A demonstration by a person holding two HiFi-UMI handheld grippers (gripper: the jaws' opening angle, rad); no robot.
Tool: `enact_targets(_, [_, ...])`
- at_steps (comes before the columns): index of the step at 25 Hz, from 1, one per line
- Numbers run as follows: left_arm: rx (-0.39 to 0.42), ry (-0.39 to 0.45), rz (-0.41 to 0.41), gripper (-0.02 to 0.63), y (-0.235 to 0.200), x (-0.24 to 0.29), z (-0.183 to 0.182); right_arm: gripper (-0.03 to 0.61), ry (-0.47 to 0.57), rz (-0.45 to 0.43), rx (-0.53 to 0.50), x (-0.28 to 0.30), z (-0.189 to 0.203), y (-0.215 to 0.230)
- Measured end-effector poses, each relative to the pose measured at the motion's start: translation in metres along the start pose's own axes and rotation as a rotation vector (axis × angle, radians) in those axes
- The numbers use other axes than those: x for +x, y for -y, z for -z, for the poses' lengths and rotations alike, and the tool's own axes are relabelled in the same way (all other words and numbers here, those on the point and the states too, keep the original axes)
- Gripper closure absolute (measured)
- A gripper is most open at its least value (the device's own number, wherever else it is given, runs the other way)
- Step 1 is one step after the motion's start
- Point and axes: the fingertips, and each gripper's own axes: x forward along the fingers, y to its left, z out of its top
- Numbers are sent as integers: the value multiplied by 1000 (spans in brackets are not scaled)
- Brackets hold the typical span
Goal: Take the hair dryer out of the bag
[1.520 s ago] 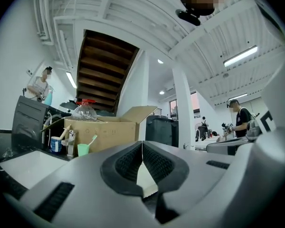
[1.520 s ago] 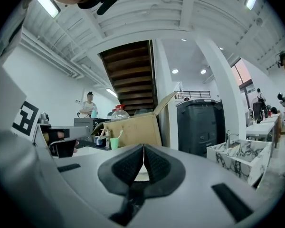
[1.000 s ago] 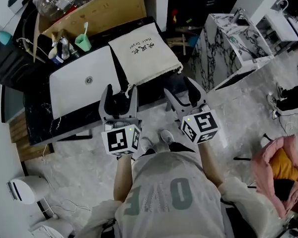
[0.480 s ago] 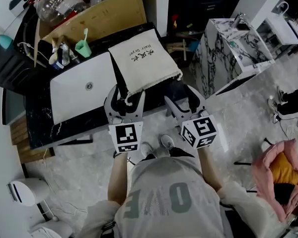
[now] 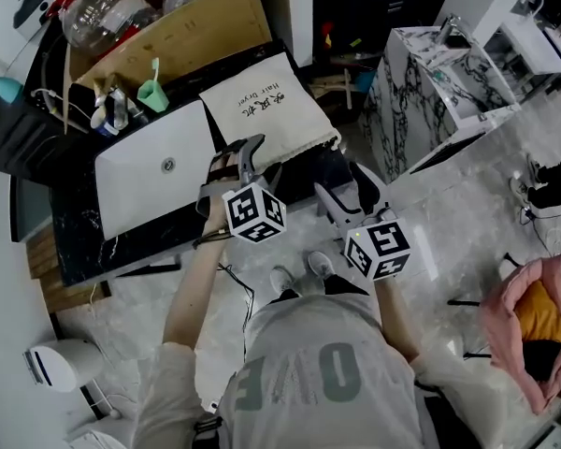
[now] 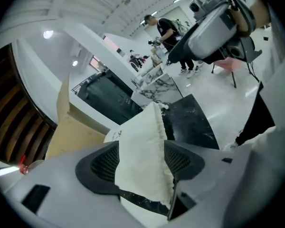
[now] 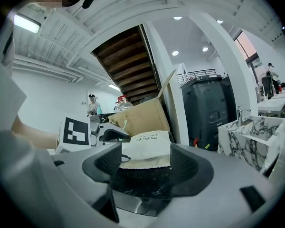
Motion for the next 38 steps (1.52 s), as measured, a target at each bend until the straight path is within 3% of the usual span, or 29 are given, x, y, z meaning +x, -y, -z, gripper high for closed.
enact_targets(5, [30, -84, 95, 318, 17, 25, 12, 270, -3, 26, 19, -8, 4, 14])
enact_targets(10, [39, -130, 116, 458, 22, 30, 17, 270, -9, 49, 36, -15, 9, 26])
enact_targets(16, [17, -148, 101, 552, 19, 27, 17, 270, -12, 39, 31, -15, 9, 25])
enact_targets(24, [-107, -88, 51, 571, -23, 9, 1, 270, -12, 22, 15, -10, 4, 23])
enact_targets(38, [-182, -6, -43, 571, -92, -13, -25, 270, -23, -18, -26, -3, -12, 9])
